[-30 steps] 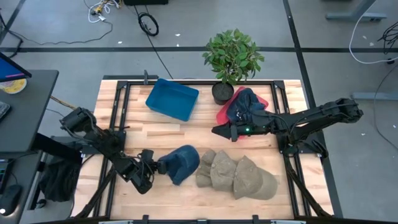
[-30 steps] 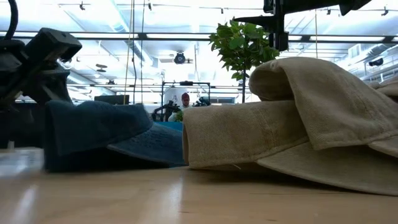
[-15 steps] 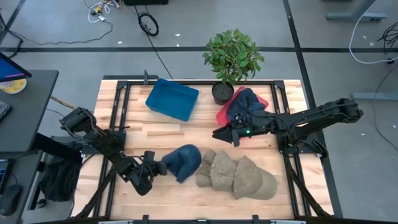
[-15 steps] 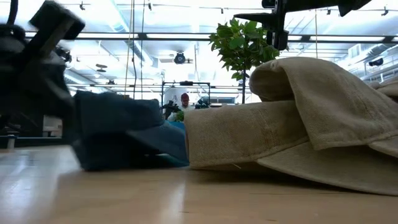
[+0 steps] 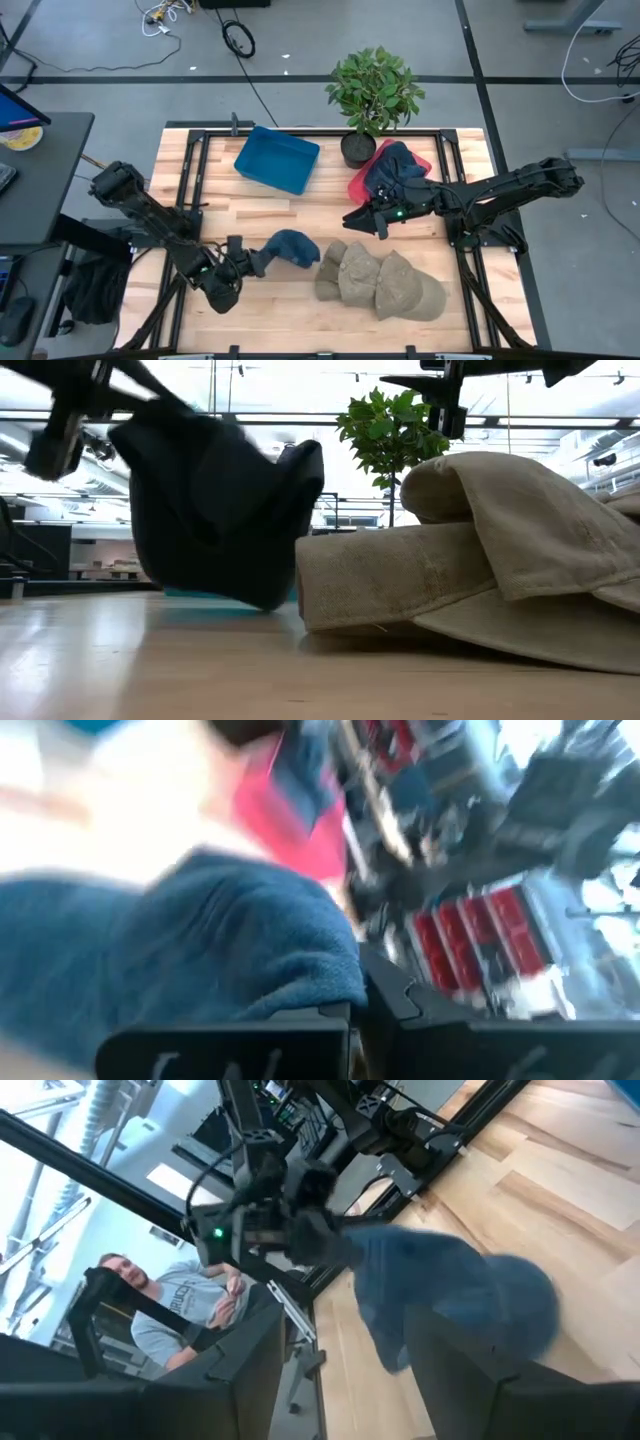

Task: Pick & Place hat
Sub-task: Put the blue cap into the red bin

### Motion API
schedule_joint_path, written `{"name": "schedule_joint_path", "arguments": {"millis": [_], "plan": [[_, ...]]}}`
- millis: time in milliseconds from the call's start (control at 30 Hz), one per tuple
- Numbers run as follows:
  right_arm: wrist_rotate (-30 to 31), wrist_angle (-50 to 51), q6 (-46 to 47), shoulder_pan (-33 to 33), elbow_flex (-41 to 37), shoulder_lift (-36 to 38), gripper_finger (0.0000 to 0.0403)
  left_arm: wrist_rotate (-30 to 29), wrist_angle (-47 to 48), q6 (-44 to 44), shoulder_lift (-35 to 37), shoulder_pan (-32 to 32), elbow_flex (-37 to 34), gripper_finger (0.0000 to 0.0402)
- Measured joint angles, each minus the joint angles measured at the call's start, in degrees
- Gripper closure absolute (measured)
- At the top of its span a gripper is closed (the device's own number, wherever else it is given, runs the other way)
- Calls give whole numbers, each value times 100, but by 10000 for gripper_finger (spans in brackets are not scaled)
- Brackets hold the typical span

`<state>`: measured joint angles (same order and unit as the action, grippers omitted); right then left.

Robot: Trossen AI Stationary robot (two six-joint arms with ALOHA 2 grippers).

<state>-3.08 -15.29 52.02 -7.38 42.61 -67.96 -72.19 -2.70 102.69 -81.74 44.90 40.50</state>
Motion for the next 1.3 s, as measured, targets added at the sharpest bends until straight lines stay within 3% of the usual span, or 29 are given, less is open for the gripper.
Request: {"name": "schedule_joint_path", "arguments": {"millis": [200,500,667,1000,1300], "plan": [[-1,-62,334,-2,0,0,193,-983,-11,-1260,435,-175,200,399],[-51,-687,1225,-53,-2,1,190,-1327,-18,-2381,613,-592,423,399],[270,-978,1717,-148,-2,2,158,-1469,-27,-3100,611,-776,675,399],[735,-1114,4709,-205,-2,-13,64,-1549,-28,-4605,611,-1069,1250,399],[1622,-1270,5722,-487,-2,-13,52,-1578,-22,-5015,609,-1370,1435,399]]}}
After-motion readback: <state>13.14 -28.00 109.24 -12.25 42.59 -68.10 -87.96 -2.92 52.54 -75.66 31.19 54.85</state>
